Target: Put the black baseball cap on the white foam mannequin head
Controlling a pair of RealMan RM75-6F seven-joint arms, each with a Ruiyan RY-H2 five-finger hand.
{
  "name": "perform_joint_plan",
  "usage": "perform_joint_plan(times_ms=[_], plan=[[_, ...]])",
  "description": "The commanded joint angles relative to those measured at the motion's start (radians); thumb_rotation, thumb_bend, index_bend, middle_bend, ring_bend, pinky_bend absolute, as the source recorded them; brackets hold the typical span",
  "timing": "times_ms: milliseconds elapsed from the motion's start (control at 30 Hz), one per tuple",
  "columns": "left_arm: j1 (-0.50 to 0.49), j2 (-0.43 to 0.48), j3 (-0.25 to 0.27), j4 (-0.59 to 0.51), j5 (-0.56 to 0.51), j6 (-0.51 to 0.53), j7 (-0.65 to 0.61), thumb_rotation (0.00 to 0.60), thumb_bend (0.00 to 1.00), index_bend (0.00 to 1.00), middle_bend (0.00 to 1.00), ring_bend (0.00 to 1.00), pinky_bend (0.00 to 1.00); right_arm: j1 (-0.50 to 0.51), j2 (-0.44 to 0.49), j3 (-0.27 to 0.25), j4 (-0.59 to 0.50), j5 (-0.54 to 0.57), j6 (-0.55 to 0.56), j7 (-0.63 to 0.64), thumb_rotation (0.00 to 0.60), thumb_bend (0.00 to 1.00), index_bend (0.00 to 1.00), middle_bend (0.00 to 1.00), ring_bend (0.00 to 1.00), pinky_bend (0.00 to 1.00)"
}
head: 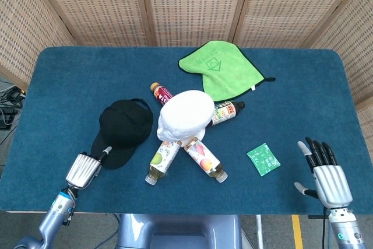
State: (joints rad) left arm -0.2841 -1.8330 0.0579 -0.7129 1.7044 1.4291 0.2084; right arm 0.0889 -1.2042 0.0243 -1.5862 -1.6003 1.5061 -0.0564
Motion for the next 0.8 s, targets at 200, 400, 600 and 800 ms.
perform_joint_plan(times_ms=[200,400,600,800], plan=[[-0.016,-0.051,-0.007,0.078,-0.011,-0.006,-0.019,0.6,0.46,0.24,0.86,0.86,0.79,0.0,0.001,0.002,0.003,0.002,0.0,0.008,0.6,0.06,0.05,0.0,0.0,0.0],[-0.025,-0.086,-0.009,0.145,-0.013,0.009,-0.028,0.6,0.46,0.29,0.87,0.87,0.79,-0.001,0.001,0.004,0.004,0.002,0.004,0.013,0.6,0.06,0.05,0.0,0.0,0.0],[-0.042,-0.15,-0.021,0.266,-0.005,0.074,-0.036,0.6,0.46,0.37,0.88,0.88,0.8,0.0,-0.003,0.003,0.01,-0.007,0.009,0.014,0.6,0.06,0.05,0.0,0.0,0.0],[-0.083,-0.196,-0.033,0.376,-0.007,0.076,-0.021,0.6,0.45,0.46,0.9,0.9,0.81,0.002,-0.01,0.002,0.018,-0.012,0.01,0.014,0.6,0.06,0.05,0.0,0.0,0.0]])
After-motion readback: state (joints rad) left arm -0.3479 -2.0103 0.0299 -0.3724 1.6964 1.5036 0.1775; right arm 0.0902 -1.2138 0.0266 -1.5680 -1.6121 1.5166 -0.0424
